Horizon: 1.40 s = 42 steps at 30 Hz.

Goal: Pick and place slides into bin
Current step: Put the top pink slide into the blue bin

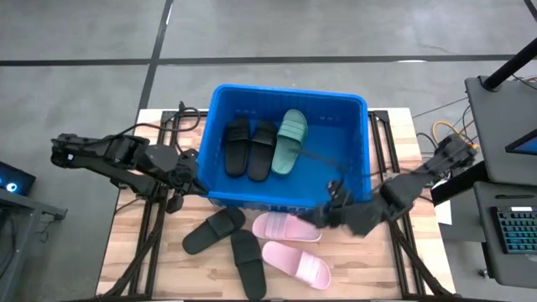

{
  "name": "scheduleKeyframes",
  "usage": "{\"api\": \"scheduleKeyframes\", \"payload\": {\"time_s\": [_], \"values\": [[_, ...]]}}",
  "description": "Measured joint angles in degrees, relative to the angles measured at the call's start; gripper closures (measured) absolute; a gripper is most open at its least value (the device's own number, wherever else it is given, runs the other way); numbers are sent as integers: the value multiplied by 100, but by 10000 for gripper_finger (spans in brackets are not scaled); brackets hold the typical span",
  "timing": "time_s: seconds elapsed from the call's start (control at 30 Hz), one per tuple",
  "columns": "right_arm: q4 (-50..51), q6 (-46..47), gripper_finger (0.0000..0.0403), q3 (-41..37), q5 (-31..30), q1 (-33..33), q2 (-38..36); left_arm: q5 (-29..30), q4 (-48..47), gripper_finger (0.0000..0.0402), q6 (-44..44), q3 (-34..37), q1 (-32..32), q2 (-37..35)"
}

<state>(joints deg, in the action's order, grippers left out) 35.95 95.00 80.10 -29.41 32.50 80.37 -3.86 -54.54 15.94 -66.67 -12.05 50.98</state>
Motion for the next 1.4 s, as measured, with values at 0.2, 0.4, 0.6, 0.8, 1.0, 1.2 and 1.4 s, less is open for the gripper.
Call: {"api": "scheduleKeyframes", "payload": {"time_s": [0.2,0.4,0.6,0.8,1.0,1.2,1.4], "values": [[130,509,211,516,24,170,1099,2,-2,402,-4,2,0,-96],[175,-483,211,840,88,160,1746,3,-4,402,-17,6,0,-236],[129,-4238,211,1275,108,98,1915,2,-7,402,-17,23,0,-427],[160,-8616,211,1454,283,98,1918,6,-9,402,14,26,2,-579],[721,-10489,211,1382,284,54,1914,9,-9,402,163,31,4,-619],[1595,-10619,211,925,871,10,1916,21,-7,402,175,31,4,-618],[998,-11319,211,68,717,10,1916,161,-5,402,226,42,4,-586]]}}
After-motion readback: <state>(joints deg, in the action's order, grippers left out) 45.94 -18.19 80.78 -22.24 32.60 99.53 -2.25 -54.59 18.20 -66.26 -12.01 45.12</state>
